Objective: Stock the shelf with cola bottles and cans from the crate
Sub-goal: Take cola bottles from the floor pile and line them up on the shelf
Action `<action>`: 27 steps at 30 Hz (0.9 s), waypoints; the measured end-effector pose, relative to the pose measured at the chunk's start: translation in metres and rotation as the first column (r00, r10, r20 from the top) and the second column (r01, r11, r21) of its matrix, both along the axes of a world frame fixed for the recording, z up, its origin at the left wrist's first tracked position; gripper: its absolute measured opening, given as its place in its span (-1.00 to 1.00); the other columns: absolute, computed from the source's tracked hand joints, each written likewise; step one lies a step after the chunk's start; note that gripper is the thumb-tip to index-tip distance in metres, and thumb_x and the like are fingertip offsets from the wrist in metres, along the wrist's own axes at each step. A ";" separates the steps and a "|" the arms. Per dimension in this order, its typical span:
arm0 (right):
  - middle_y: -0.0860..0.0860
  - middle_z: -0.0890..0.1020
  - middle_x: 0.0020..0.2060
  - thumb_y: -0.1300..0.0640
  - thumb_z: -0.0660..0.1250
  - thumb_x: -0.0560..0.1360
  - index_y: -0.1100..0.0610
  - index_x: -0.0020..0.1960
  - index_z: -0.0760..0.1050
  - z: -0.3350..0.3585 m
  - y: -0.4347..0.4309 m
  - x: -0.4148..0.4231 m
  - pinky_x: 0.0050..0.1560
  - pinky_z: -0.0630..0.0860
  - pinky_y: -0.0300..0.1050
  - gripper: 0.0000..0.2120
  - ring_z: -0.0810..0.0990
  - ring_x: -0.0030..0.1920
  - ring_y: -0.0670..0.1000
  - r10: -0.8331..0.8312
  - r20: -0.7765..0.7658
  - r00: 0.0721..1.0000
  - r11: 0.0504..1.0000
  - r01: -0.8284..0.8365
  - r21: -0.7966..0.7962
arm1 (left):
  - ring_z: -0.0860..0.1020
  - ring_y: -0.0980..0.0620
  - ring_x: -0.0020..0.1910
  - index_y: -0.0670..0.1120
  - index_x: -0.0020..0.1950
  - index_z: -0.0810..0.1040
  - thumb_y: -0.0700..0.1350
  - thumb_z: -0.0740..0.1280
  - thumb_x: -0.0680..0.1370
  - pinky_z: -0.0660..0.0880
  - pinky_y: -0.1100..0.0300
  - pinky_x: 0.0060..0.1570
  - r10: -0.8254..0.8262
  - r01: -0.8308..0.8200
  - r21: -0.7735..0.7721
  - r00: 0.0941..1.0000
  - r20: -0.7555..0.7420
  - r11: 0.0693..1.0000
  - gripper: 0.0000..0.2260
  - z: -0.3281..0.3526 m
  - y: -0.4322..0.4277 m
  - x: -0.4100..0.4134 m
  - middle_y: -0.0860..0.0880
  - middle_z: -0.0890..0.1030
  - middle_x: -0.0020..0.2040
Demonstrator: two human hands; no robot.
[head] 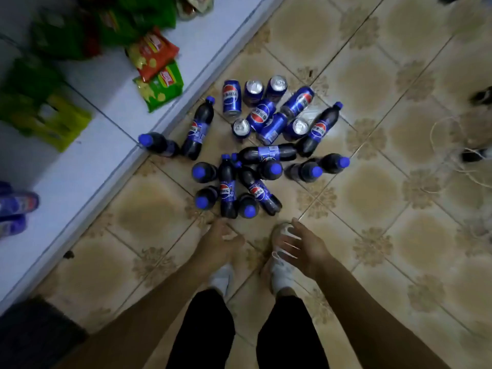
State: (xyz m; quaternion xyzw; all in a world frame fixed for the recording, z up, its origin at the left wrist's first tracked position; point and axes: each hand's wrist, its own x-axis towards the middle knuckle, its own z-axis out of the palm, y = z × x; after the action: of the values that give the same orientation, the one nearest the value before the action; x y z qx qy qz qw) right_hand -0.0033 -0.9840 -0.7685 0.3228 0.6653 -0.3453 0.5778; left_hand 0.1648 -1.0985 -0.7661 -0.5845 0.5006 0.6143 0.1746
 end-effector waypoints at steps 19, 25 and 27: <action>0.22 0.56 -0.07 -0.22 0.25 0.52 0.18 0.36 0.30 -0.127 -0.045 0.015 -0.44 0.59 -0.06 -0.39 0.63 -0.21 0.16 -0.071 0.260 0.963 0.995 0.086 -0.048 | 0.55 -0.08 0.16 0.10 0.32 0.34 0.10 0.35 0.26 0.54 -0.01 0.07 -0.524 0.340 -0.613 0.839 -0.145 0.713 -0.38 -0.110 -0.009 -0.022 0.02 0.54 0.25; 0.23 0.61 0.18 -0.37 0.26 0.38 0.17 0.38 0.43 0.000 -0.062 0.004 -0.01 0.60 0.11 -0.22 0.62 0.13 0.21 -0.220 0.412 0.884 0.920 0.329 -0.214 | 0.48 0.07 0.19 0.05 0.34 0.38 0.06 0.35 0.31 0.43 0.27 0.06 -0.584 0.288 -0.755 0.798 -0.152 0.589 -0.41 0.051 -0.022 -0.027 0.01 0.54 0.28; 0.20 0.56 0.26 -0.38 0.23 0.39 0.17 0.38 0.44 0.051 -0.077 -0.003 0.09 0.59 0.15 -0.22 0.57 0.20 0.20 -0.205 0.434 0.877 0.897 0.345 -0.275 | 0.49 0.09 0.20 0.06 0.34 0.38 0.07 0.36 0.31 0.43 0.29 0.07 -0.593 0.255 -0.781 0.786 -0.176 0.570 -0.40 0.107 -0.025 -0.031 0.05 0.52 0.29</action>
State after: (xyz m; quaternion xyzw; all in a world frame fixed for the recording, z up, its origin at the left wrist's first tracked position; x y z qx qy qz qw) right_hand -0.0064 -1.0608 -0.7173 0.3720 0.4107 -0.4640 0.6911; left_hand 0.1336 -1.1236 -0.6591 -0.3151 0.8533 0.4139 -0.0357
